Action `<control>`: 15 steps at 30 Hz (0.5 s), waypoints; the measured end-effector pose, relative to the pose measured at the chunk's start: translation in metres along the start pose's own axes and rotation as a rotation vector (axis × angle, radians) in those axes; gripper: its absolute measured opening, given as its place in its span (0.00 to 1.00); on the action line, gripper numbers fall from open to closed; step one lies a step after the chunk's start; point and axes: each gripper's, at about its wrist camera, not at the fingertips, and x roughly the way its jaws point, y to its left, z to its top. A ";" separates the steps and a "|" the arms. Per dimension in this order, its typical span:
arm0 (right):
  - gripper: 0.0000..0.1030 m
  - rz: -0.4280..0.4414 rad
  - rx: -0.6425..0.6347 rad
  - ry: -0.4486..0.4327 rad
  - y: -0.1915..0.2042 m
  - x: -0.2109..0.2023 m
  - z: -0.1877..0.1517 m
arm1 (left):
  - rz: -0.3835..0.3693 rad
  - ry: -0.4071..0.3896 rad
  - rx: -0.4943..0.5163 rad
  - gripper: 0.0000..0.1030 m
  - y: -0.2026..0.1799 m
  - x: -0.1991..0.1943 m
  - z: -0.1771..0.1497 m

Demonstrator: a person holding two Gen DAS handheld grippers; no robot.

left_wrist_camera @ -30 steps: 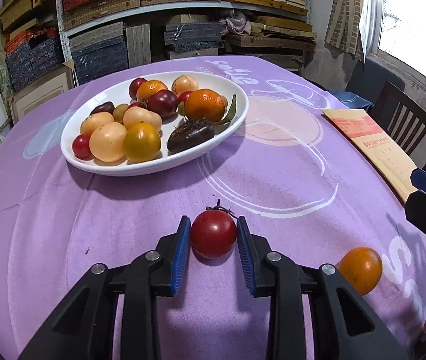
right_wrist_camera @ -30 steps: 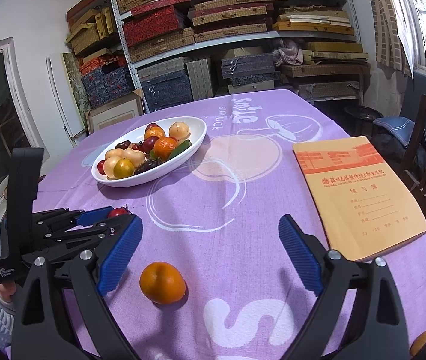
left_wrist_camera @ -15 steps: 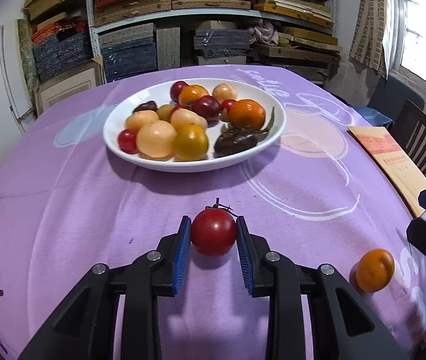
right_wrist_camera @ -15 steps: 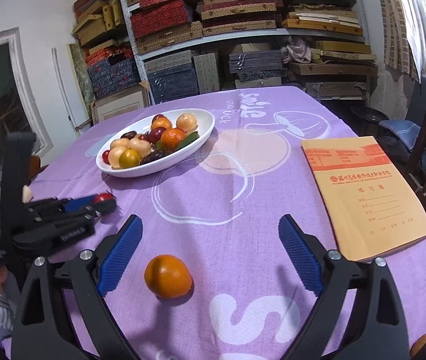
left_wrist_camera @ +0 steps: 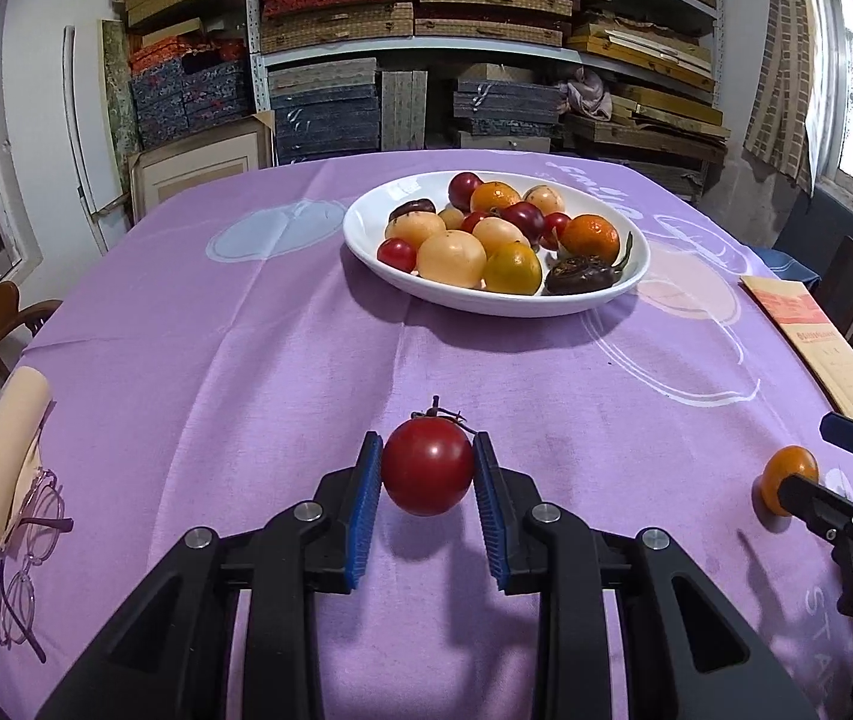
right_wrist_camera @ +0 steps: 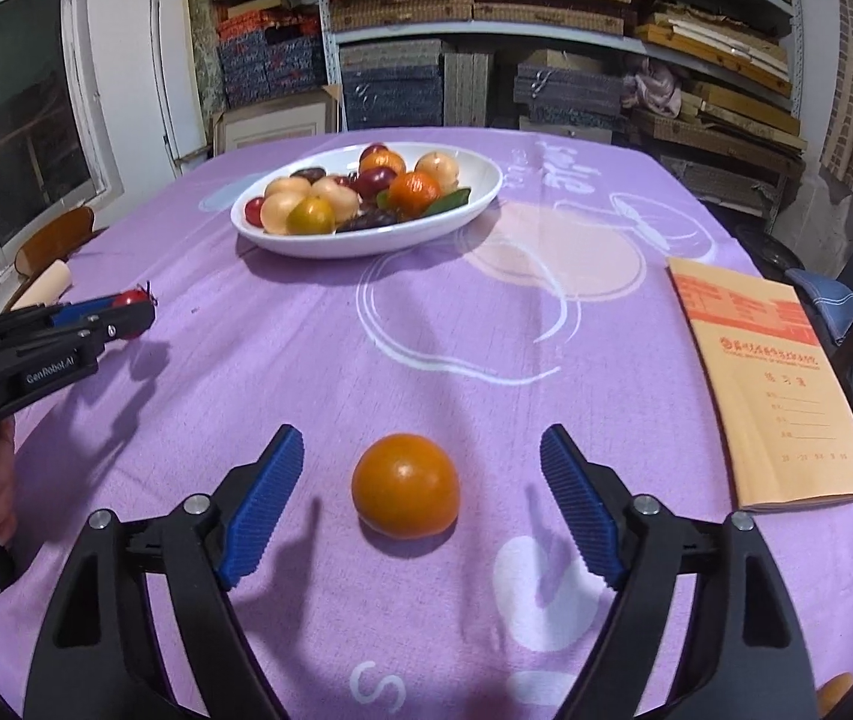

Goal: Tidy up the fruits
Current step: 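Grasp the tangerine with the right tool while the left tool holds the tomato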

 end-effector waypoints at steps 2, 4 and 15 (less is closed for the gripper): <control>0.76 -0.004 -0.010 0.011 0.003 0.002 -0.001 | -0.004 0.003 0.003 0.30 -0.001 0.000 -0.001; 0.68 0.001 -0.022 0.034 0.005 0.006 -0.002 | -0.006 0.009 -0.002 0.30 0.000 0.000 -0.001; 0.56 0.021 -0.025 0.079 0.008 0.013 -0.003 | -0.016 0.029 -0.012 0.30 0.002 0.003 -0.001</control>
